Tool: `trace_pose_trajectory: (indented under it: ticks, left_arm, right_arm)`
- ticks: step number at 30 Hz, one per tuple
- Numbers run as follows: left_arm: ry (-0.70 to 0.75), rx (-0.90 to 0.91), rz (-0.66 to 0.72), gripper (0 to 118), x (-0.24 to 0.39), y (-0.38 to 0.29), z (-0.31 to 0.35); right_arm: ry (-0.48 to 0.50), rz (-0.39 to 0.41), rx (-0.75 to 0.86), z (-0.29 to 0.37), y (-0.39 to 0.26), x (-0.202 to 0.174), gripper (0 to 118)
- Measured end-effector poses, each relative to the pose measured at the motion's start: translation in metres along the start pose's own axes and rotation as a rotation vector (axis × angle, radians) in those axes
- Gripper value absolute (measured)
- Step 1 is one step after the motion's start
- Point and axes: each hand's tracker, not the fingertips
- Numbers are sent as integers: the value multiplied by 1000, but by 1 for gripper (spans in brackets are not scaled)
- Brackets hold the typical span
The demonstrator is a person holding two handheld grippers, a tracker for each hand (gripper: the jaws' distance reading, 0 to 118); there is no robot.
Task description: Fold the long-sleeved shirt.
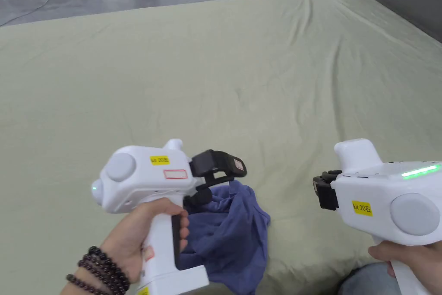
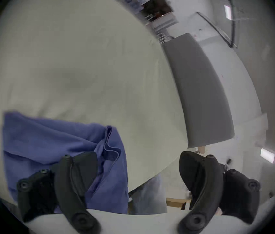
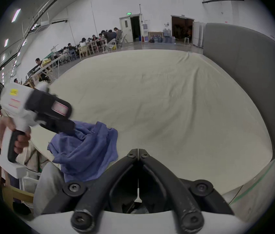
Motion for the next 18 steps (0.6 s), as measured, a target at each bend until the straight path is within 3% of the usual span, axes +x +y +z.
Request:
trace_pose_trajectory:
  ticks: [1, 2, 3, 4, 6, 9, 18]
  left_arm:
    - [7, 36, -26, 94, 2, -2, 16]
    - [37, 94, -46, 77, 4, -7, 33]
    - [82, 159, -79, 34, 14, -18, 48]
    - [152, 188, -123, 0, 15, -25, 54]
    - [374, 229, -229, 0, 16, -42, 51]
    - [549, 213, -407, 0, 12, -70, 25]
    - [472, 37, -405, 0, 22, -103, -69]
  right_arm:
    - [3, -4, 4, 0, 0, -1, 0]
    - [10, -9, 7, 0, -1, -2, 0]
    - [19, -14, 8, -1, -1, -3, 0]
    - [25, -17, 9, -1, -1, -4, 0]
    - [34, -16, 8, -5, -1, -8, 0]
    - [43, -5, 4, -8, 0, -15, 0]
    - [68, -2, 11, -5, -5, -13, 0]
